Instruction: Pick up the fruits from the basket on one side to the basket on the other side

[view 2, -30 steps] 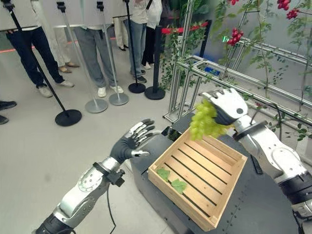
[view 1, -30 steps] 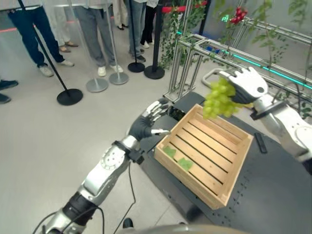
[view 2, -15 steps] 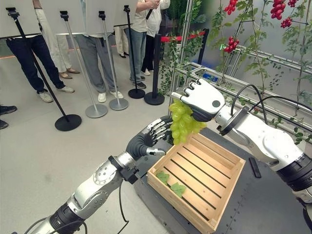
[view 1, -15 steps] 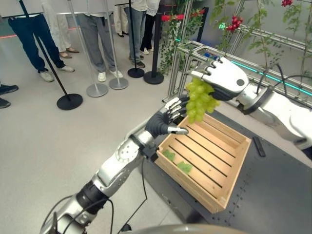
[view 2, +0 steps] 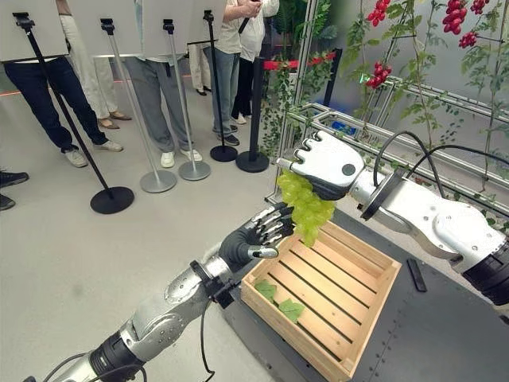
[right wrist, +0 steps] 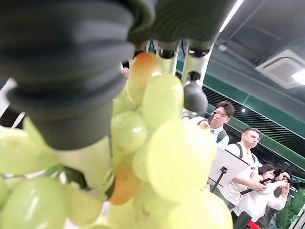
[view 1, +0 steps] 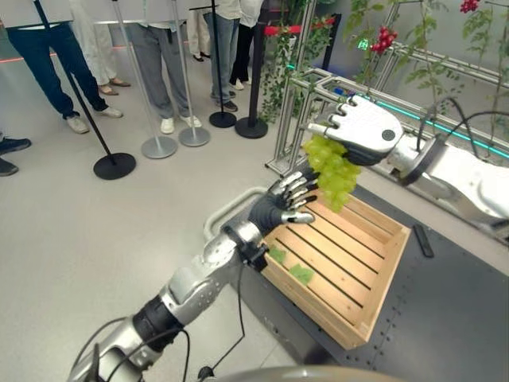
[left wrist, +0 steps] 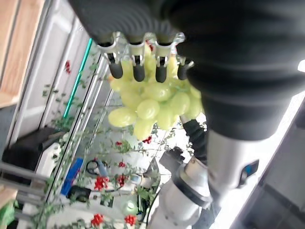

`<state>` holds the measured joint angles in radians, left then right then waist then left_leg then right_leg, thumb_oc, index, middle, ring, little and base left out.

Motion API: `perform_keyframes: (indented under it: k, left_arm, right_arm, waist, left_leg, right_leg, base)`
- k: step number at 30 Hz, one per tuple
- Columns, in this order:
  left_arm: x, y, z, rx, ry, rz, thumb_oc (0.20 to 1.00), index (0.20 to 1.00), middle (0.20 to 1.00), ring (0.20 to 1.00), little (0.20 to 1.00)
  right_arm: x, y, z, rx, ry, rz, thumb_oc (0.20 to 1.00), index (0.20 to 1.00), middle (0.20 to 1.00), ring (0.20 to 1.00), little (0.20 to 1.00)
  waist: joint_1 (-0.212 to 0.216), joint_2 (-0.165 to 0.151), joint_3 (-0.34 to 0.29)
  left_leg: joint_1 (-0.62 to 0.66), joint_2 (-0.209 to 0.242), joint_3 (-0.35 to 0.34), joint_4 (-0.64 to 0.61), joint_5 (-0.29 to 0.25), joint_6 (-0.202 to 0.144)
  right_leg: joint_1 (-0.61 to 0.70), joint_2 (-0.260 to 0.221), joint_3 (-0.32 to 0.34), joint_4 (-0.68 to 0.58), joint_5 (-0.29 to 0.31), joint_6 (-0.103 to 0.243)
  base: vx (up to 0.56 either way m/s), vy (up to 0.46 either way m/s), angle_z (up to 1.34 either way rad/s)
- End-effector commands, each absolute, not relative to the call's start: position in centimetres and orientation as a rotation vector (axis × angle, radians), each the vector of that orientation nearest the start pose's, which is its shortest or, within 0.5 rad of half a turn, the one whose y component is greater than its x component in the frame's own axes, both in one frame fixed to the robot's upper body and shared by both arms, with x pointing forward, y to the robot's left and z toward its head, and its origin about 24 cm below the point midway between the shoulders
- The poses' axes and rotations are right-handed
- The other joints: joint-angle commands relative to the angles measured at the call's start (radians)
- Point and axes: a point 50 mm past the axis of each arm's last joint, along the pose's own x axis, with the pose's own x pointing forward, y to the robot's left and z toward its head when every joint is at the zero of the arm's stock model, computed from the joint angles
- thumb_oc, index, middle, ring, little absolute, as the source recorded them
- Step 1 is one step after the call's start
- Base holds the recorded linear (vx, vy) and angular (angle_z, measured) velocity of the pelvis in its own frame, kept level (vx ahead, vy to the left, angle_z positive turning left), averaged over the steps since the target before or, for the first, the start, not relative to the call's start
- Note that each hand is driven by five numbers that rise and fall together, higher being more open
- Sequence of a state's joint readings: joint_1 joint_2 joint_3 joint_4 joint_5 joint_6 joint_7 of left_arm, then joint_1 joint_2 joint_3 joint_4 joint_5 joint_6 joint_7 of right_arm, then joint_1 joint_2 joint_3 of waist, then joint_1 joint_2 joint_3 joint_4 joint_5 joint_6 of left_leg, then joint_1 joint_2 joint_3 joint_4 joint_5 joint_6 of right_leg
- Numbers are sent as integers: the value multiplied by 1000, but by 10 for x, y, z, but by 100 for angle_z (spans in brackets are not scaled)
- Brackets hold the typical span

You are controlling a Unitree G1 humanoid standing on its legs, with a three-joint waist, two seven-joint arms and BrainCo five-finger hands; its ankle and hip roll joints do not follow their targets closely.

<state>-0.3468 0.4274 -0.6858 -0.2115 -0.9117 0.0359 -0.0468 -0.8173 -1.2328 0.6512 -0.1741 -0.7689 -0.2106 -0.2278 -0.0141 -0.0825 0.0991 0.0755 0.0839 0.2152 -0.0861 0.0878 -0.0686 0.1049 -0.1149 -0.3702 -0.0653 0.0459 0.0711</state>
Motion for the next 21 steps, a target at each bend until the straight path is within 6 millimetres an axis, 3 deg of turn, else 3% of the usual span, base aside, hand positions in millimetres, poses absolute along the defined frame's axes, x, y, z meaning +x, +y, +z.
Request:
perform_keyframes:
  k: [1,11,21]
  left_arm:
    - [250,31,127,-399,-18,-958,1000,1000,1000,1000,1000]
    - [250,58,104,-315,73,-875,1000,1000,1000,1000,1000]
    - [251,72,93,-234,109,-848,1000,1000,1000,1000,1000]
  right_arm:
    - [275,-150,296,-1990,-1280,64,200,200,200,200,200]
    - [272,-150,299,-2026,-1301,45,200,200,200,200,200]
    - [271,-144,303,-2031,-1329,62,200,200,200,200,200]
  waist:
    - [-5,-27,-24]
    - [0,-17,-23]
    - [0,-14,-29]
  left_leg:
    - [12,-6,-35,22,-79,22]
    - [11,-9,-38,29,-81,21]
    - [13,-7,-41,29,-81,20]
  right_leg:
    - [12,-48,-46,56,-44,94]
    - [17,-51,-51,53,-45,93]
    - [22,-48,-55,52,-49,91]
  base:
    - [0,0,0]
    - [1,0,3]
    - [4,-1,3]
